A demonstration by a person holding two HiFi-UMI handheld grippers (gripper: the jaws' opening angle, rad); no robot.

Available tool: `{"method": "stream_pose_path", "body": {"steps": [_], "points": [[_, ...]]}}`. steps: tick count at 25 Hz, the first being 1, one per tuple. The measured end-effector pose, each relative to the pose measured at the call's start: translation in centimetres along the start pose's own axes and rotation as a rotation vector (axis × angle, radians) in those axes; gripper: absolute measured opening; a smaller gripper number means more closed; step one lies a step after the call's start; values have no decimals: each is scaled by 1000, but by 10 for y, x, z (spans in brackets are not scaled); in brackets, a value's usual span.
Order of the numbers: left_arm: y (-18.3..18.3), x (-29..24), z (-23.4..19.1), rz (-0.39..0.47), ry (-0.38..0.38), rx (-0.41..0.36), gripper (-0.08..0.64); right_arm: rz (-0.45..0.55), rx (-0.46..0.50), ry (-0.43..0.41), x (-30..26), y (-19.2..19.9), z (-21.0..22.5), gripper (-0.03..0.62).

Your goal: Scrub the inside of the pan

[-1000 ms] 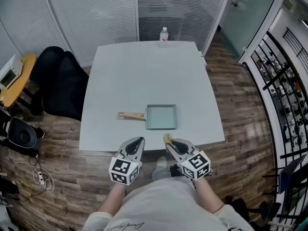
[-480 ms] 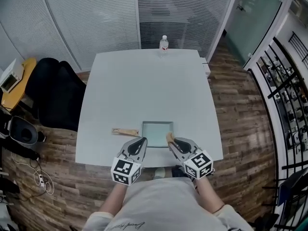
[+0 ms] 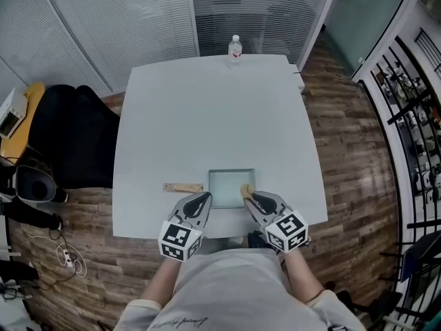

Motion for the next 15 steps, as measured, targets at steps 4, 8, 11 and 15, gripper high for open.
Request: {"method": "stream_pose_path", "body": {"steps": [4, 8, 11, 15], "points": [[-3, -1, -15, -26, 38, -34, 11, -1, -22, 37, -5, -5, 3, 78], [-2, -2, -30, -30, 59, -42, 11, -10, -26, 71, -12, -8, 7, 78], [2, -1, -36, -44, 63, -45, 11, -40, -21, 86, -19, -5, 8, 78], [9, -2, -47, -65, 63, -25, 11, -77, -14, 97, -27, -3, 10, 78]]}}
Point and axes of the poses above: the fingertips, and each gripper's own axes: x backward along the fingers, z to its right, y out of its underside, the point moved 9 cm from there along x, backward along the fingers, and after that the axes turned 6 degrees about -x, right-handed, at the moved point
